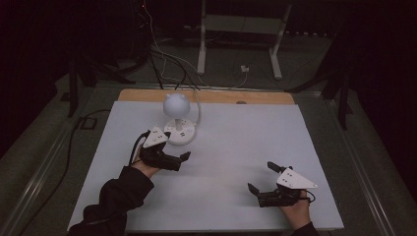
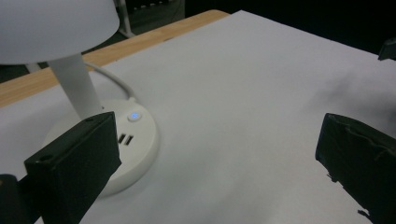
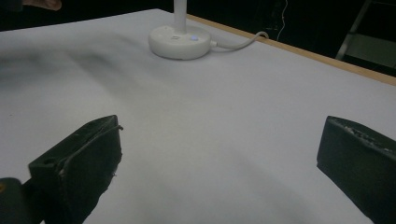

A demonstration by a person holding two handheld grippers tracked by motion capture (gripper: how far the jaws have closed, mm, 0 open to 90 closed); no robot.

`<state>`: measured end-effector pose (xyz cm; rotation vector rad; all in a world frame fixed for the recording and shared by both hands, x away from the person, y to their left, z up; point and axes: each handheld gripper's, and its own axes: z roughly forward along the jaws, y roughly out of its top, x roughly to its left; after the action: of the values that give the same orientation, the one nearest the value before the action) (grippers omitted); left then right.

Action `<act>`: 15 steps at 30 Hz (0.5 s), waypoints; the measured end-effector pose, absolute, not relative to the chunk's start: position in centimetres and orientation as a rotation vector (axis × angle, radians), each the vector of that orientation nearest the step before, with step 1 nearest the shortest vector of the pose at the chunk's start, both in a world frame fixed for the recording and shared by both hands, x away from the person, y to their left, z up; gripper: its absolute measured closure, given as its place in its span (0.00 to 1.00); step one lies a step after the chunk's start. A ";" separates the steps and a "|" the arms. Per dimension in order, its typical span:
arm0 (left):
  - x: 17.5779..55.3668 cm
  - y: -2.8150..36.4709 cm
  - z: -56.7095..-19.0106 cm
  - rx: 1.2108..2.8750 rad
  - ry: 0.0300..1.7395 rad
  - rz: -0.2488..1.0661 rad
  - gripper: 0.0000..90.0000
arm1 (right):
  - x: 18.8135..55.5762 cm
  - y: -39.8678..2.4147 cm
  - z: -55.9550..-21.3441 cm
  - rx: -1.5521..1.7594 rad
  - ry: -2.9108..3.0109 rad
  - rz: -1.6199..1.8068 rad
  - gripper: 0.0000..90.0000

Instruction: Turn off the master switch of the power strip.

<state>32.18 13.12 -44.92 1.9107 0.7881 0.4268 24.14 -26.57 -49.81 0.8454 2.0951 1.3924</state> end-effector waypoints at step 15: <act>33.2 10.2 -45.6 1.890 0.897 0.518 0.00 | 24.1 -26.6 -49.8 0.848 2.094 1.407 0.00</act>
<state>33.25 10.15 -45.58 1.8904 0.8971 0.5183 24.13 -26.61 -49.75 0.8478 2.0945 1.4072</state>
